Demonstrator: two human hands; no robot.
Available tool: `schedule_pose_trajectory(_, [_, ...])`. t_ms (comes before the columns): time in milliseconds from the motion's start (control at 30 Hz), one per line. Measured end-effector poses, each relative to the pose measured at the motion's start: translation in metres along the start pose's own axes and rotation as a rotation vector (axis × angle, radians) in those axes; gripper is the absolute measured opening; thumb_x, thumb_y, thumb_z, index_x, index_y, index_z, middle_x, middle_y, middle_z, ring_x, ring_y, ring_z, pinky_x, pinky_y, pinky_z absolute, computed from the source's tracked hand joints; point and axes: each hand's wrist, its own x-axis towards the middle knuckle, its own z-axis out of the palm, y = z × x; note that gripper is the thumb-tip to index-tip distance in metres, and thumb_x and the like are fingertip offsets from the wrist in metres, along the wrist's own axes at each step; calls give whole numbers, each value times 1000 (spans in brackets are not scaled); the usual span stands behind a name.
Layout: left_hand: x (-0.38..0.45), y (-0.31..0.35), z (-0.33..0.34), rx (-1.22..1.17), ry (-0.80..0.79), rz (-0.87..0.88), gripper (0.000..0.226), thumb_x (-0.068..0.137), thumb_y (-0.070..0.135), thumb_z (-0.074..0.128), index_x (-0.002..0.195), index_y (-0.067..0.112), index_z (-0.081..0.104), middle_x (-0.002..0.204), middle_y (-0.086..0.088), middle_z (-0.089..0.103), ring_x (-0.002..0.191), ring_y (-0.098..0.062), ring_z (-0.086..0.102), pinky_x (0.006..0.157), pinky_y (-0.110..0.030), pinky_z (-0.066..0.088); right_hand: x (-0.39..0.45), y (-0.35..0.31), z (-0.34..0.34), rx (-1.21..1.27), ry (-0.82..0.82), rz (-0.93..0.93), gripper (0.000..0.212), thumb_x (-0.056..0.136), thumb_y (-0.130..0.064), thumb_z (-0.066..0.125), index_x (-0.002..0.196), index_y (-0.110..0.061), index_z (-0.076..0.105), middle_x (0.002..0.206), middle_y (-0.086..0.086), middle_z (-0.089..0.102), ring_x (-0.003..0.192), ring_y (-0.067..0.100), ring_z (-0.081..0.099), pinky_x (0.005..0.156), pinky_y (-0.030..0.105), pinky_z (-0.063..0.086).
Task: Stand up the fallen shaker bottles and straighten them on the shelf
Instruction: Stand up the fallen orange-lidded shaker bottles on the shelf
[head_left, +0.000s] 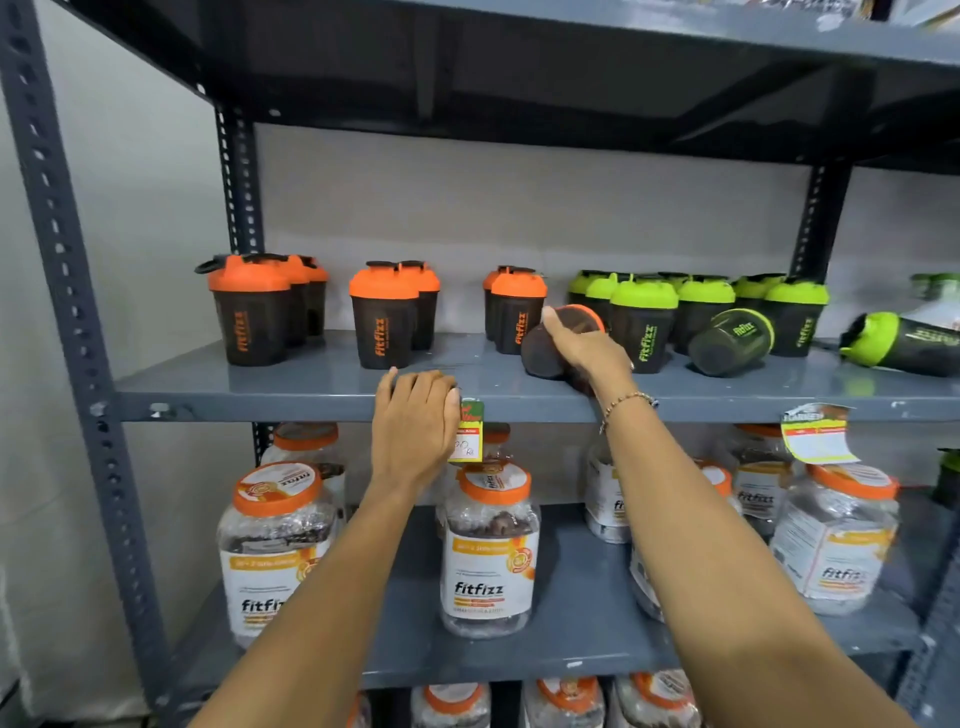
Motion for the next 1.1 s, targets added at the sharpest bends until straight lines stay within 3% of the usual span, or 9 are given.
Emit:
schedule_pose_trajectory(167, [-1, 0, 5, 92, 21, 13, 38, 96, 31, 32, 98, 15, 67, 97, -1, 68, 86, -21, 61, 83, -33, 34, 10, -9, -2, 79, -166, 30, 92, 77, -74, 45, 145, -12, 41, 152, 14, 40, 136, 36, 41, 113, 46, 34])
schedule_pose_trajectory(300, [-2, 2, 7, 102, 49, 12, 37, 96, 30, 33, 98, 15, 67, 97, -2, 68, 86, -21, 60, 82, -33, 34, 5, -11, 1, 21, -92, -125, 82, 76, -67, 51, 135, -10, 51, 138, 15, 55, 124, 36, 52, 104, 43, 45])
schedule_pose_trajectory(433, [-2, 3, 6, 99, 50, 10, 35, 96, 29, 35, 100, 14, 67, 99, -1, 68, 88, -21, 61, 84, -32, 33, -4, -15, 8, -117, -59, -294, 72, 76, -56, 61, 129, -8, 54, 132, 13, 57, 118, 35, 55, 96, 41, 50])
schedule_pose_trajectory(500, [-3, 3, 5, 99, 43, 11, 36, 96, 30, 35, 100, 14, 67, 100, -1, 68, 89, -20, 61, 85, -32, 33, -6, -17, 8, -158, -113, -322, 72, 81, -57, 59, 130, -5, 52, 134, 14, 55, 119, 35, 55, 94, 41, 49])
schedule_pose_trajectory(567, [-4, 3, 5, 92, 40, 7, 36, 96, 30, 35, 101, 14, 67, 100, -1, 69, 89, -20, 62, 86, -31, 33, -4, -18, 4, -114, -204, -328, 71, 86, -56, 55, 132, -2, 49, 134, 15, 54, 115, 33, 56, 84, 36, 46])
schedule_pose_trajectory(667, [-3, 3, 4, 85, 35, 1, 37, 96, 31, 35, 102, 14, 67, 101, -1, 69, 91, -20, 63, 87, -30, 32, -2, -18, -2, -38, -293, -328, 67, 86, -48, 59, 133, -3, 46, 121, 12, 54, 99, 28, 53, 71, 32, 44])
schedule_pose_trajectory(800, [-3, 2, 4, 84, 31, -1, 37, 96, 31, 35, 102, 14, 67, 101, -2, 69, 91, -21, 62, 87, -31, 32, -2, -23, -8, -21, -397, -257, 67, 77, -49, 69, 127, -11, 46, 114, 11, 53, 104, 28, 58, 84, 36, 56])
schedule_pose_trajectory(933, [-4, 2, 5, 96, 36, 13, 36, 96, 31, 36, 102, 14, 67, 101, -2, 69, 91, -21, 63, 87, -31, 32, 8, -15, -15, 293, -545, -113, 55, 70, -38, 78, 114, -17, 52, 115, 11, 60, 104, 26, 61, 73, 32, 57])
schedule_pose_trajectory(1100, [-3, 1, 6, 116, 18, 9, 39, 96, 33, 35, 104, 13, 68, 102, -3, 70, 92, -21, 63, 88, -31, 32, 24, 2, -6, 876, -693, -88, 66, 71, -22, 82, 126, -8, 49, 115, 14, 63, 107, 25, 63, 83, 41, 59])
